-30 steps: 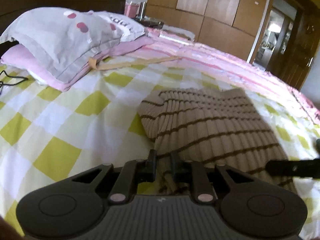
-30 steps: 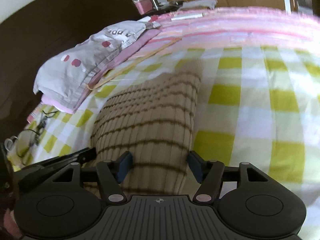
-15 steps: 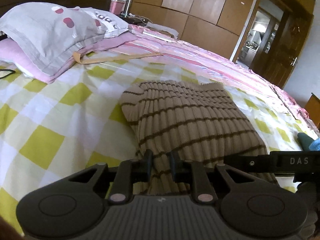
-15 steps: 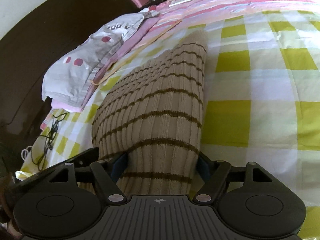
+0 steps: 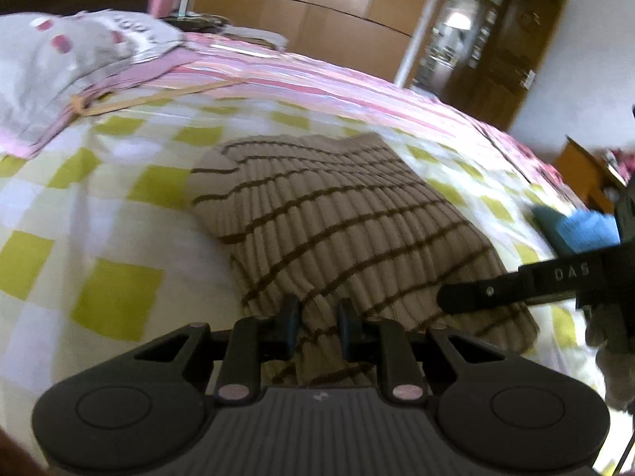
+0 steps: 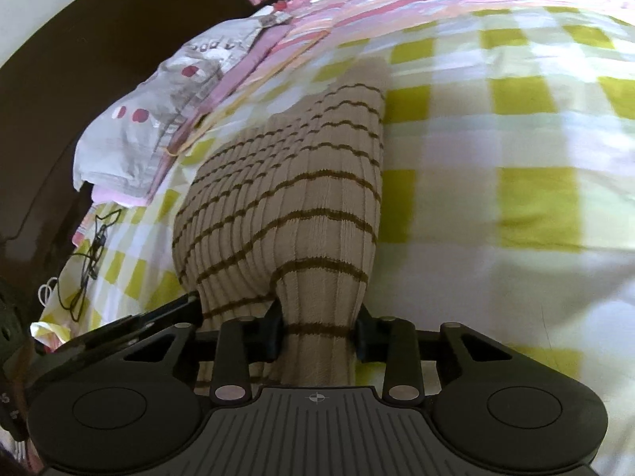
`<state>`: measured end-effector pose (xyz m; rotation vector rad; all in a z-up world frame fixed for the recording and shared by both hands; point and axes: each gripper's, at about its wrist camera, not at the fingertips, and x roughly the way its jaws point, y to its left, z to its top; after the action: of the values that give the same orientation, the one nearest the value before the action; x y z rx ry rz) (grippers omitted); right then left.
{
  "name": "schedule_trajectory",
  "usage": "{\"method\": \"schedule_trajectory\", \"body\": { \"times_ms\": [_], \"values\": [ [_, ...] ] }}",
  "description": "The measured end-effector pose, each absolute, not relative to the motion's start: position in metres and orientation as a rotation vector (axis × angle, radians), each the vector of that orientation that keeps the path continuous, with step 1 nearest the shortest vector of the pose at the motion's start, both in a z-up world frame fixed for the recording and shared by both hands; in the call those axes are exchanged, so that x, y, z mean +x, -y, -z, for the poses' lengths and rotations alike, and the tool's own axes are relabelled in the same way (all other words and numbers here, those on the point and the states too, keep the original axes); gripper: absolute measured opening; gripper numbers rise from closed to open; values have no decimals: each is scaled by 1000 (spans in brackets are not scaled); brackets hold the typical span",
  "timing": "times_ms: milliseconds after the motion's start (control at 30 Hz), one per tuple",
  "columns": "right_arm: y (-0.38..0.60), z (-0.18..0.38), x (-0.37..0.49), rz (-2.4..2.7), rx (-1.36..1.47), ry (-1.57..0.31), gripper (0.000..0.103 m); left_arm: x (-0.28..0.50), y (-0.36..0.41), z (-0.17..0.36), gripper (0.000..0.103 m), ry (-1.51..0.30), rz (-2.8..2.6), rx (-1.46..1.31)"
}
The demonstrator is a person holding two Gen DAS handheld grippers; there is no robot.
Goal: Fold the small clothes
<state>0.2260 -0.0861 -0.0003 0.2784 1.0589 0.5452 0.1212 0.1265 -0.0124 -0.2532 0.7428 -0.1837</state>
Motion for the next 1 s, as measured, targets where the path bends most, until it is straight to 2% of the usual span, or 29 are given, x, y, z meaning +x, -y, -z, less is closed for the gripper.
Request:
{"method": "schedule_trajectory", "body": {
  "times_ms": [167, 333, 500, 667, 767, 1000],
  "values": [
    [108, -12, 212, -500, 213, -1043, 36, 118, -125, -1, 25, -723, 196, -258],
    [111, -40, 187, -480, 164, -915, 36, 124, -141, -21, 25, -655, 138, -246],
    [84, -56, 169, -548, 56, -834, 36, 152, -160, -17, 25, -658, 79, -263],
    [68, -53, 206, -471, 34, -797, 36, 170, -177, -9, 25, -655, 45, -308],
    [66, -50, 243, -414, 52, -772, 43, 177, -182, -6, 26, -656, 44, -333],
    [47, -16, 309, -388, 142, -870, 52, 197, -188, 5, 29, -664, 75, -412]
  ]
}}
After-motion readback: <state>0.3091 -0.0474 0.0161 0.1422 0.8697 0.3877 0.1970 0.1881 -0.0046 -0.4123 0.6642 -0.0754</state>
